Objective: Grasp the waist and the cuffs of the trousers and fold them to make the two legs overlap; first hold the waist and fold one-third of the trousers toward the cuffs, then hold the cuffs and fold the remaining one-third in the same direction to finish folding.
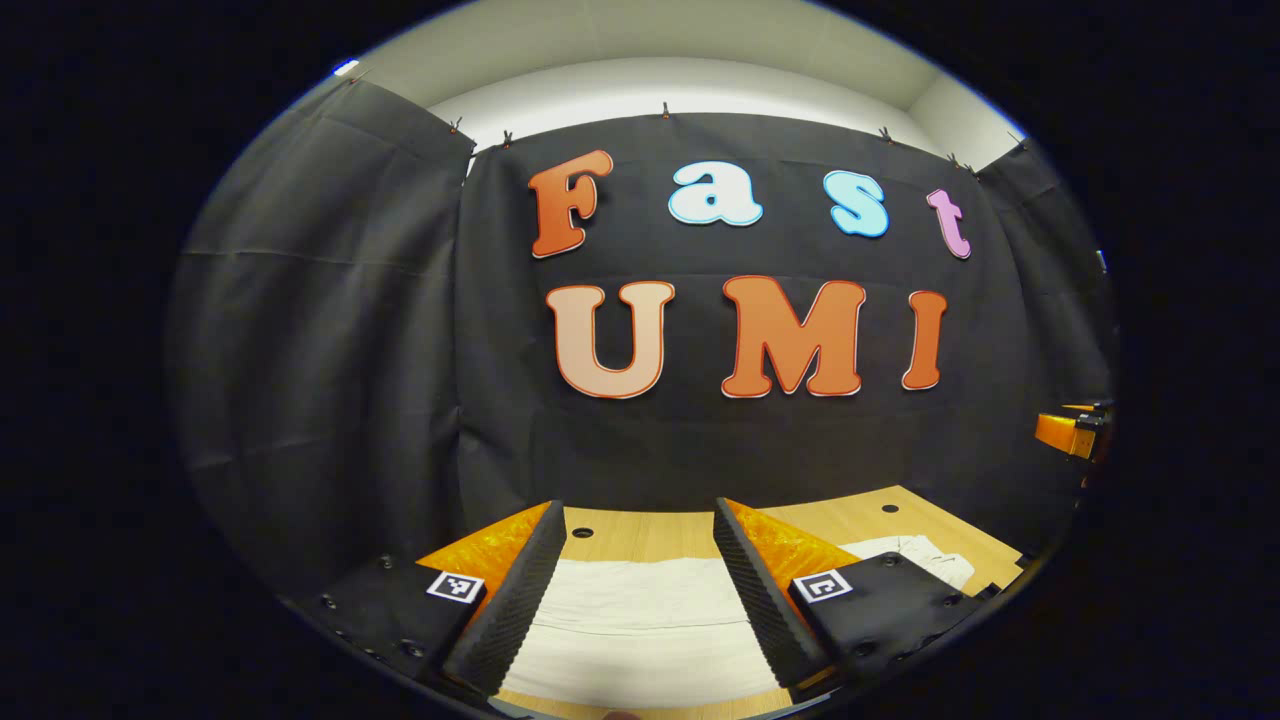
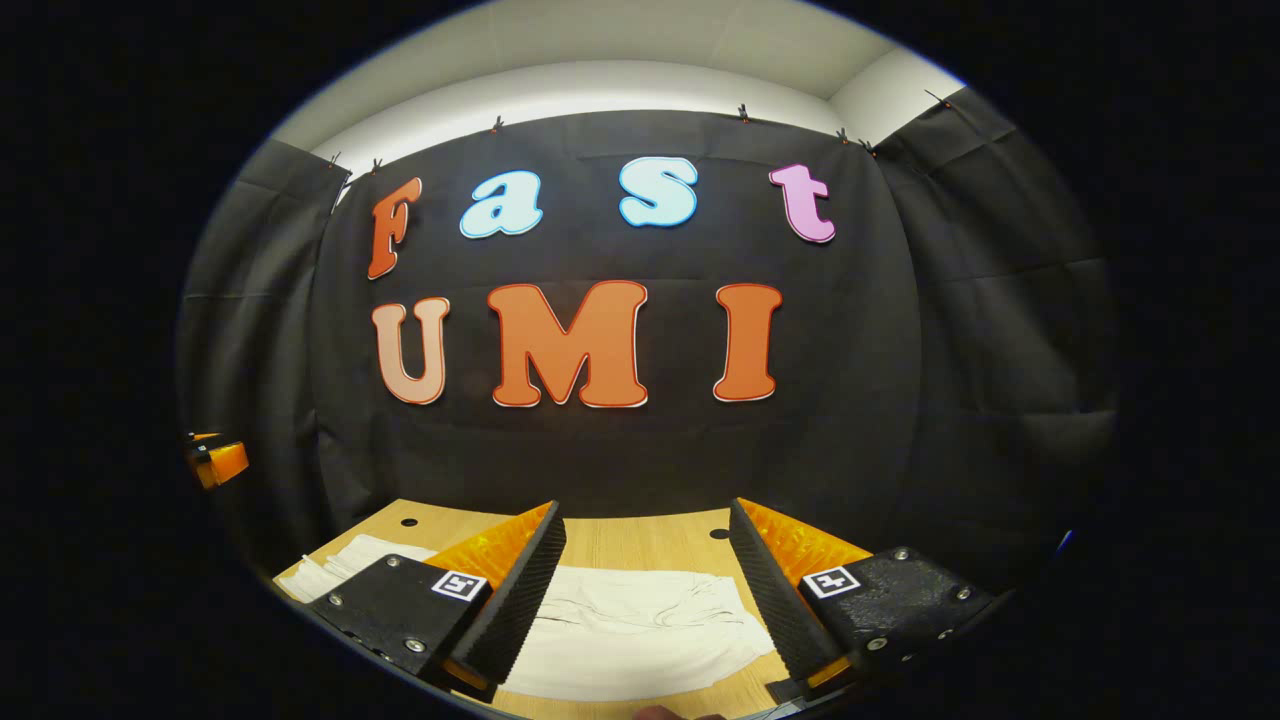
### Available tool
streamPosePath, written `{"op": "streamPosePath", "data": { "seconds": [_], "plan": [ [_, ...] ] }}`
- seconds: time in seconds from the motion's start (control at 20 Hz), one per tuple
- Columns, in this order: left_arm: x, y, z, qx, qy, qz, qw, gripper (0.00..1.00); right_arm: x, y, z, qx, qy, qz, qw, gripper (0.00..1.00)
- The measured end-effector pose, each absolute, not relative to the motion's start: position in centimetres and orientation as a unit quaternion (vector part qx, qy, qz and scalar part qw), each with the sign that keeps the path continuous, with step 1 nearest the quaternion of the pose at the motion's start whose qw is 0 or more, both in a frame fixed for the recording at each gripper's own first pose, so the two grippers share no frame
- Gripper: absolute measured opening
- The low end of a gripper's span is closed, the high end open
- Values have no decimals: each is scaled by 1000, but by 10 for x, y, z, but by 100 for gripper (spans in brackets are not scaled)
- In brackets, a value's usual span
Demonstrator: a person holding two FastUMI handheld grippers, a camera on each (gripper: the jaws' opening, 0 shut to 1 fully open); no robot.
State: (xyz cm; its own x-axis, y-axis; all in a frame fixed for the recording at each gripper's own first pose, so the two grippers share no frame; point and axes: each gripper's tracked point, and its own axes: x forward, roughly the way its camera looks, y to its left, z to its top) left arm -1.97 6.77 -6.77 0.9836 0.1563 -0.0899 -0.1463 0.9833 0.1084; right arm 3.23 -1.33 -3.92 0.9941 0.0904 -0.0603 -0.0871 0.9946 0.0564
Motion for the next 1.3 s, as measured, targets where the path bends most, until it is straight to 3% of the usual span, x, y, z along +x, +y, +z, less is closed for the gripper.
{"op": "streamPosePath", "data": {
  "seconds": [0.25, 0.55, 1.3],
  "plan": [
    [-12, 92, -144, -53, 139, 152, 977, 97, 64, -27, -89, 108, 123, 63, 985, 99],
    [-39, 135, -212, -65, 220, 234, 945, 97, 80, -47, -165, 146, 242, 71, 957, 99],
    [-56, 229, -346, -211, 371, 279, 861, 99, 95, -69, -290, 199, 413, -30, 888, 98]
  ]
}}
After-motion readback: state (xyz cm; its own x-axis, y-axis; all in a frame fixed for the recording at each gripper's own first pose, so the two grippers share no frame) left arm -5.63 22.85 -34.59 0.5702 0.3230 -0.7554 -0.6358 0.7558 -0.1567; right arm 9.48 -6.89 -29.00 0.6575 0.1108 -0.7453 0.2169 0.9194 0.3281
